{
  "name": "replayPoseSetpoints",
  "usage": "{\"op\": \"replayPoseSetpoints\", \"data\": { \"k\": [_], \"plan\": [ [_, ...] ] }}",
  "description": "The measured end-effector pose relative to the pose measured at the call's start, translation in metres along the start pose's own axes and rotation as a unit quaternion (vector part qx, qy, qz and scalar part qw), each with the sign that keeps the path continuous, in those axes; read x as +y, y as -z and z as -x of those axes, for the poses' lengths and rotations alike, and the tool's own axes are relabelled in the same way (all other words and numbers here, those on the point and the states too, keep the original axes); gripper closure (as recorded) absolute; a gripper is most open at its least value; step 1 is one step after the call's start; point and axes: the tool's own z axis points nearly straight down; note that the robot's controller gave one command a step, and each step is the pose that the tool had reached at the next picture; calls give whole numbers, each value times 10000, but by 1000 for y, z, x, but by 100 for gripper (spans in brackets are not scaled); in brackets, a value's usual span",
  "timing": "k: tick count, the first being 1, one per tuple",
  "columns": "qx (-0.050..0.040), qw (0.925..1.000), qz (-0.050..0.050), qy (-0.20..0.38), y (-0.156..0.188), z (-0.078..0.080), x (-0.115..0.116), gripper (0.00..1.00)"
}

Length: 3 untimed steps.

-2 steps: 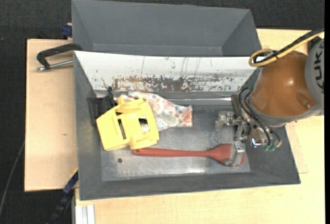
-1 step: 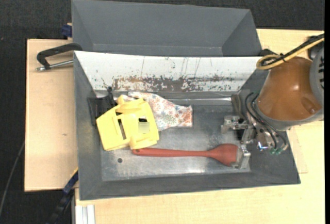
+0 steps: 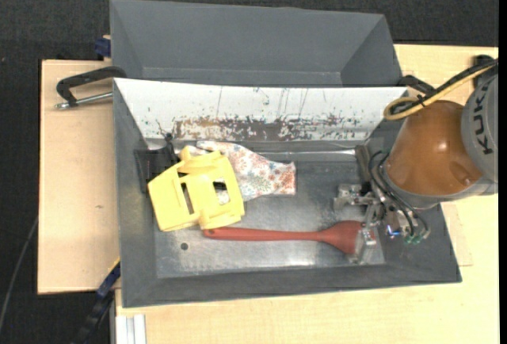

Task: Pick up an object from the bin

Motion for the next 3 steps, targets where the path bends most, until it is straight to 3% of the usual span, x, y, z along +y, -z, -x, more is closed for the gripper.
{"op": "replayPoseSetpoints", "data": {
  "k": [1, 3],
  "plan": [
    [15, 9970, 5, 774, 1, 1, 2, 100],
    [33, 9970, 11, 776, 5, 0, 2, 100]
  ]
}}
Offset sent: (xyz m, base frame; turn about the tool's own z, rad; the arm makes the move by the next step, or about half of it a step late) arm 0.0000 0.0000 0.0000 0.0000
